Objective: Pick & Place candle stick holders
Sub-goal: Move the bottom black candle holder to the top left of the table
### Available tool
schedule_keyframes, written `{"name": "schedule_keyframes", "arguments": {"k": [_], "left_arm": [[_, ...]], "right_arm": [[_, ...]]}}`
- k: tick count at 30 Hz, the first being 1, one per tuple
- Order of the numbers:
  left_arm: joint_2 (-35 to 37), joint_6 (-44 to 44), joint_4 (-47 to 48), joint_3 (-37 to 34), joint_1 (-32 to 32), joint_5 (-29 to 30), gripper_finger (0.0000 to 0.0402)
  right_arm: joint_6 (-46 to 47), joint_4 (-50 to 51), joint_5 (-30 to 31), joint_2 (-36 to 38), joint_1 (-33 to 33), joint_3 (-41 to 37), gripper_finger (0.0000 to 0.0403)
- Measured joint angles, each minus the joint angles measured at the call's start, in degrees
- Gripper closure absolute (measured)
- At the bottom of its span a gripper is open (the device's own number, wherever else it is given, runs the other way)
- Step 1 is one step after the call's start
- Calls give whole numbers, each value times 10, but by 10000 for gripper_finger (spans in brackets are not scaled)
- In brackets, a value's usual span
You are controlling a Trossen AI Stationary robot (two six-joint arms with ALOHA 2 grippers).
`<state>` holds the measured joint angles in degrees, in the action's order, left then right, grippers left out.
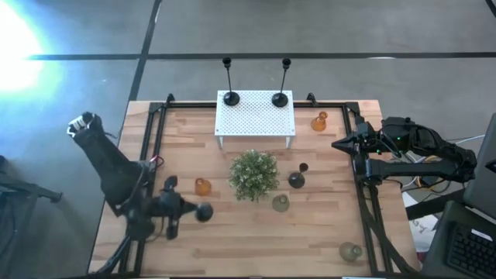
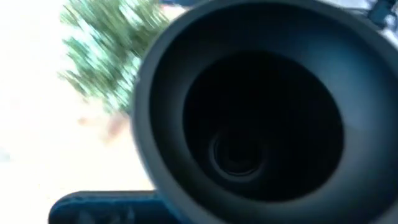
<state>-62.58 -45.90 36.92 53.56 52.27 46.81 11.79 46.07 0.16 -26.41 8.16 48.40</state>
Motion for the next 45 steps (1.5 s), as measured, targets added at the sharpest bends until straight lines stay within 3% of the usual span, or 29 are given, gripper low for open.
{"name": "schedule_keyframes", "arguments": {"k": [11,19,29,38,45], "left_arm": [[1,277,-3,123,-199,0,384],[0,393,-3,179,-322,-18,384],[-2,416,-3,200,-525,-160,384],[-34,432,-19,202,-707,-355,384],[-95,459,-16,225,-750,-378,384]], "right_arm": [[0,0,0,0,0,0,390],[0,0,0,0,0,0,390],[0,0,0,0,0,0,390],[0,0,0,0,0,0,390],[0,0,0,0,0,0,390]]}}
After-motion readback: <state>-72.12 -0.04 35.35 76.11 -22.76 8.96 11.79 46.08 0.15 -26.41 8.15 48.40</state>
